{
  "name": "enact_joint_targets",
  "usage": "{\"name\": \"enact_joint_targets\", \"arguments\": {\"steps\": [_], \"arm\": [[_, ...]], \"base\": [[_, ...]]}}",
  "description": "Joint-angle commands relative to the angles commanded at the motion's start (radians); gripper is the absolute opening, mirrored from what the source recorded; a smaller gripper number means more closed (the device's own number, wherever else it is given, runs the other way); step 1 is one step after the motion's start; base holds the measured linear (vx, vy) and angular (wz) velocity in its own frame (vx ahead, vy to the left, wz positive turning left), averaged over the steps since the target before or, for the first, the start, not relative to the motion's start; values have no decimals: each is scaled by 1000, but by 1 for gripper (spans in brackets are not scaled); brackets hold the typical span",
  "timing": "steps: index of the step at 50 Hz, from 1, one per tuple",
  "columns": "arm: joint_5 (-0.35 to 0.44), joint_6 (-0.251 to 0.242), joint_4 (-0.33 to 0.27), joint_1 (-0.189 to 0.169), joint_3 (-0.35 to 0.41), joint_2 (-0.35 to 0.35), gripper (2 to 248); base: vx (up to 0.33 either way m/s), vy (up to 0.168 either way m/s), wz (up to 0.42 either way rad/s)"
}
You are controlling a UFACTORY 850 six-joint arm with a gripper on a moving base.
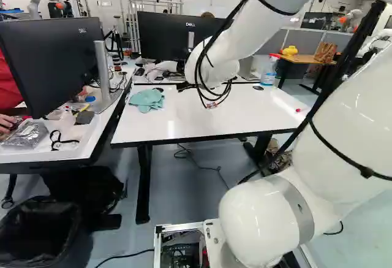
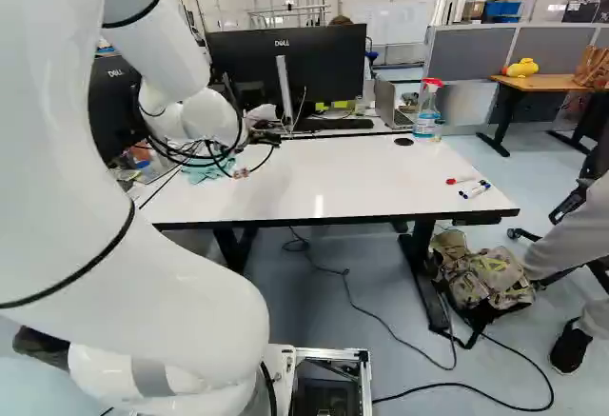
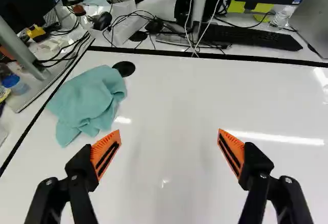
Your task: Clean the table with the green towel
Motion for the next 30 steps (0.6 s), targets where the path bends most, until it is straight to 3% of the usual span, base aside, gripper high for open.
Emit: {"name": "enact_joint_targets", "arguments": {"steps": [30], "arm": [[210, 0, 0, -53, 167, 54, 247]], "base": [[0, 0, 0]]}}
